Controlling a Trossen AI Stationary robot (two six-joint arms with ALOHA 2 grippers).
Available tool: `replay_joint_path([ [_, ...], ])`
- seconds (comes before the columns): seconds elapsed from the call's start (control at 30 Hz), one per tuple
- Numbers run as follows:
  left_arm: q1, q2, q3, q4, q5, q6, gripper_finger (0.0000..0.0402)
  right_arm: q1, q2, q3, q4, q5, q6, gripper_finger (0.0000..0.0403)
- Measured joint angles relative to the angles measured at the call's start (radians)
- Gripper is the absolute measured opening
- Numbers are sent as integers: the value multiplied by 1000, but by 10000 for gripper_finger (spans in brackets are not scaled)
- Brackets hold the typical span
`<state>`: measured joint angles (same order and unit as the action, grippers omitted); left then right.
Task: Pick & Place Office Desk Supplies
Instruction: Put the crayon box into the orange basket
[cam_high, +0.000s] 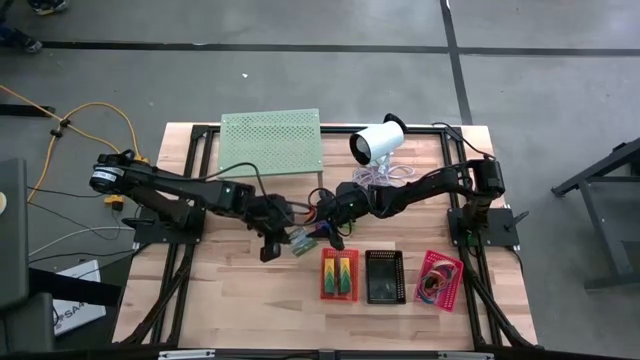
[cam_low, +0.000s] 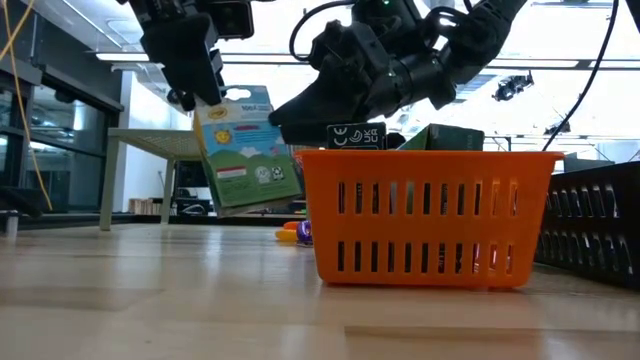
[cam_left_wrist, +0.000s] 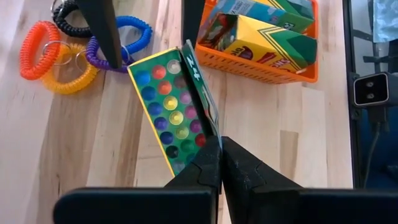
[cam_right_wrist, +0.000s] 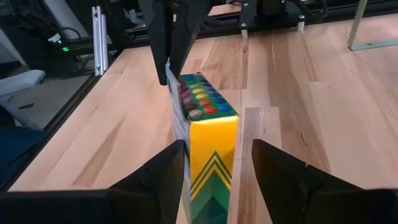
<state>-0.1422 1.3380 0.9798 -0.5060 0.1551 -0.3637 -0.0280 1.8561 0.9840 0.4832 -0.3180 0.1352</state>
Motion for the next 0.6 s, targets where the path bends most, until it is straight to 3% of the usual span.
replay_joint_path([
  [0.17,-5,0,0,2,-11,8,0,0,0,0,10,-56,3,176],
  [0.6,3,0,0,59,-34,75,0,3,-1,0,19,-80,22,176],
])
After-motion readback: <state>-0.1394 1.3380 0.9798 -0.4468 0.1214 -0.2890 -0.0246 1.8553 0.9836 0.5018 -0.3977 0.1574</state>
